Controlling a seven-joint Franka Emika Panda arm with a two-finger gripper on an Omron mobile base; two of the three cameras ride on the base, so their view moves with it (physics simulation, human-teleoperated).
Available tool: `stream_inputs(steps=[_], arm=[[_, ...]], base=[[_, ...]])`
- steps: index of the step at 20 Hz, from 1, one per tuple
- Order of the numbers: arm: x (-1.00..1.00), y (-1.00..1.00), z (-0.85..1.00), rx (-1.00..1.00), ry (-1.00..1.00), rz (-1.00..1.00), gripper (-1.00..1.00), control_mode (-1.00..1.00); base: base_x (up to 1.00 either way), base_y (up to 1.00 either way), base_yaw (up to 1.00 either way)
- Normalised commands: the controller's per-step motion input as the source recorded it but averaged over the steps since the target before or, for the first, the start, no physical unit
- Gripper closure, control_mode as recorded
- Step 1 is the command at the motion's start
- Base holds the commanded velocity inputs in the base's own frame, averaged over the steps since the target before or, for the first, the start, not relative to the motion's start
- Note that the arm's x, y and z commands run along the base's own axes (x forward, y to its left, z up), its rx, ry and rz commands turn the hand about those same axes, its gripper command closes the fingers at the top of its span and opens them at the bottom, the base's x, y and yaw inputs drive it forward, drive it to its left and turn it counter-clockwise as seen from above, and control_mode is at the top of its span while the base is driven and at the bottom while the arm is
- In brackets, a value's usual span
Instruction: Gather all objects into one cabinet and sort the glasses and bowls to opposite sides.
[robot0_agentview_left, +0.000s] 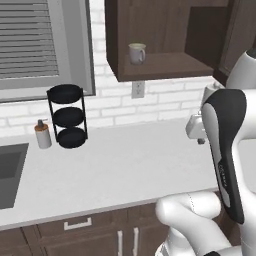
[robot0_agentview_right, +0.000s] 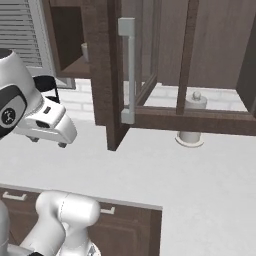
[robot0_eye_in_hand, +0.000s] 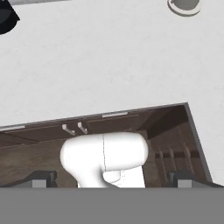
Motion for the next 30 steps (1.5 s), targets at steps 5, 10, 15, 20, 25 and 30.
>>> stream_inputs(steps=[5, 10, 15, 20, 25, 30], arm=[[0.00, 0.00, 0.00, 0.00, 0.00, 0.00, -1.00, 1.00], [0.00, 0.00, 0.00, 0.00, 0.00, 0.00, -1.00, 1.00], [0.03, 0.33, 0.13, 0.00, -0.22, 0.02, -1.00, -1.00], [0.19, 0.18, 0.40, 0.02, -0.34, 0.13, -1.00, -1.00], [0.74, 0.00, 0.31, 0.06, -0.18, 0.22, -1.00, -1.00], [0.62, 0.15, 0.24, 0.00, -0.16, 0.18, -1.00, -1.00]], base=[[0.37, 0.05, 0.00], [0.28, 0.10, 0.00], [0.00, 0.00, 0.00], [0.00, 0.00, 0.00], [0.00, 0.00, 0.00], [0.00, 0.00, 0.00]])
